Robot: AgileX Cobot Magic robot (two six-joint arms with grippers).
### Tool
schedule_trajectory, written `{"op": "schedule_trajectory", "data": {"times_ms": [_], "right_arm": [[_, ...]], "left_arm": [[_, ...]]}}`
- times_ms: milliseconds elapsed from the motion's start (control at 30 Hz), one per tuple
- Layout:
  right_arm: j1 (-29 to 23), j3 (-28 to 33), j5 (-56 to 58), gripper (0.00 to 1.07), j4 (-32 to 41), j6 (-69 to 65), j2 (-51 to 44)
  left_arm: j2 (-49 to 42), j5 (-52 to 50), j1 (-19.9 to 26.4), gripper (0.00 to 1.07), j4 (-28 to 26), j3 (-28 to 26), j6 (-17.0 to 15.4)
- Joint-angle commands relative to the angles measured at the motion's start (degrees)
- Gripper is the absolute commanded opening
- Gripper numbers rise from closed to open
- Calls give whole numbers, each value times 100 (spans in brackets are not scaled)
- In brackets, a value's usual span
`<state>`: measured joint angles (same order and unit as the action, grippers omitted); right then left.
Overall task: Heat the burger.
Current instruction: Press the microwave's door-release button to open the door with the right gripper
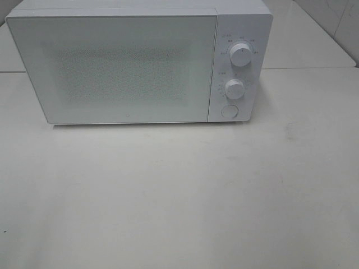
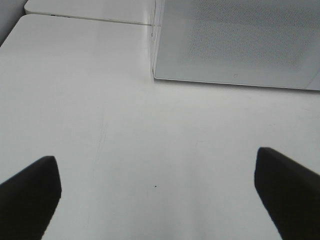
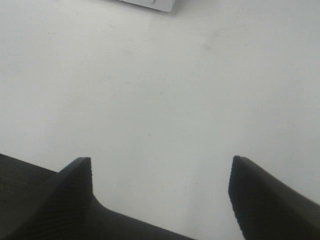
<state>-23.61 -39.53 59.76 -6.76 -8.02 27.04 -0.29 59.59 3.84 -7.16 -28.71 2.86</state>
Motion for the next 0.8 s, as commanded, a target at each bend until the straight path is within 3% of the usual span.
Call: {"op": "schedule_trajectory", "data": {"times_ms": [33,300,367,533,800], "right_arm": [[23,292,195,75,-63,52,-493],[57,945,138,75,-46,-52,-1232],[103,974,80,75,-17,-52,-1306],[808,1026,-23,75,-11,-6,-1839],[957,1026,-23,75,-52,-6,-2624]], "left_arm": [[-143,-29,23,98,-52,34,-40],[-143,-29,23,98,-52,34,-40],[-143,-29,23,98,-52,34,-40],[-143,-29,23,98,-52,34,-40],[-143,-29,23,98,-52,34,-40]]}}
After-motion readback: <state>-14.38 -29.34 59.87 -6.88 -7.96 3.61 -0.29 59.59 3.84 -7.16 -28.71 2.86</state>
